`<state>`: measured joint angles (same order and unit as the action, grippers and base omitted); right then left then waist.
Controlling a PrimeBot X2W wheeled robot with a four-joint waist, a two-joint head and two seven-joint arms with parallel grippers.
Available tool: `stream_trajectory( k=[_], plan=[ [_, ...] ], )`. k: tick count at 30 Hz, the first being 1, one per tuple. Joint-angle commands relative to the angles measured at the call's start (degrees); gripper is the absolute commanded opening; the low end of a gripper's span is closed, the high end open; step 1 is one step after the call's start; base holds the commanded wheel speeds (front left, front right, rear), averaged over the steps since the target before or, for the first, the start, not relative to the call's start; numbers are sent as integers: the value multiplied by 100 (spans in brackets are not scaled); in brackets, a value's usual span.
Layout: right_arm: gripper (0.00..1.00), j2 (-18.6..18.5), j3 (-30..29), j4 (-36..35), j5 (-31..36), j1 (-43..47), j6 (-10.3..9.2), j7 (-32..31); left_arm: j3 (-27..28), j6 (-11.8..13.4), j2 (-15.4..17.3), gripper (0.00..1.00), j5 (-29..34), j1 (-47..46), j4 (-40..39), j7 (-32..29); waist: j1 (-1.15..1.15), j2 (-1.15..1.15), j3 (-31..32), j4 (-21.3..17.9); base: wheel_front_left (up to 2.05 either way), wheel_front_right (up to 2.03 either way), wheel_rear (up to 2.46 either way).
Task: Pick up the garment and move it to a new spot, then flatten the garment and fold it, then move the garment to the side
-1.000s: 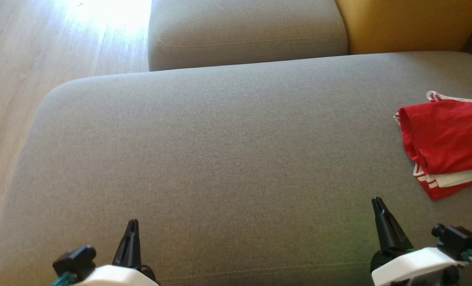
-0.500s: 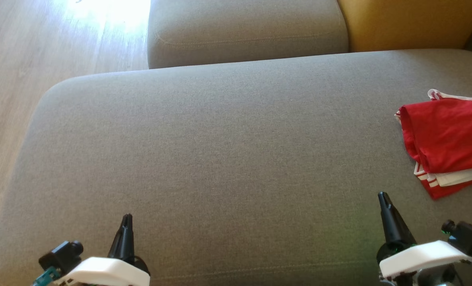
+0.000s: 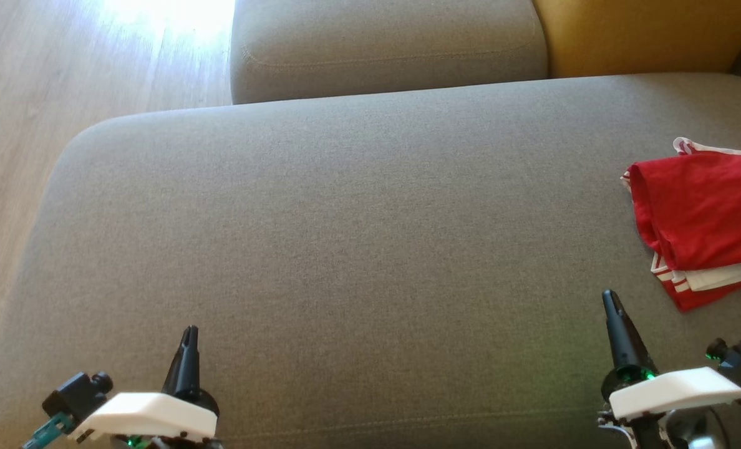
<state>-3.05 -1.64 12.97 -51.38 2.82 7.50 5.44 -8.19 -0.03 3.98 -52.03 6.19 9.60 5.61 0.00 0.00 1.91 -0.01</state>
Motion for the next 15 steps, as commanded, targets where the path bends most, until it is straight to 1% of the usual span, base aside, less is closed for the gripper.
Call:
stream_trajectory(
  k=[1,15],
  plan=[
    [0,-108,27,-167,-213,-313,0,-60,201,-62,89,0,-205,-340,-129,-39,0,0,-6,0,0,0,0],
    [0,-115,-44,-105,-1175,-448,0,-288,432,-224,93,0,-1169,-547,3,-261,0,0,-54,1,0,0,0]
  ],
)
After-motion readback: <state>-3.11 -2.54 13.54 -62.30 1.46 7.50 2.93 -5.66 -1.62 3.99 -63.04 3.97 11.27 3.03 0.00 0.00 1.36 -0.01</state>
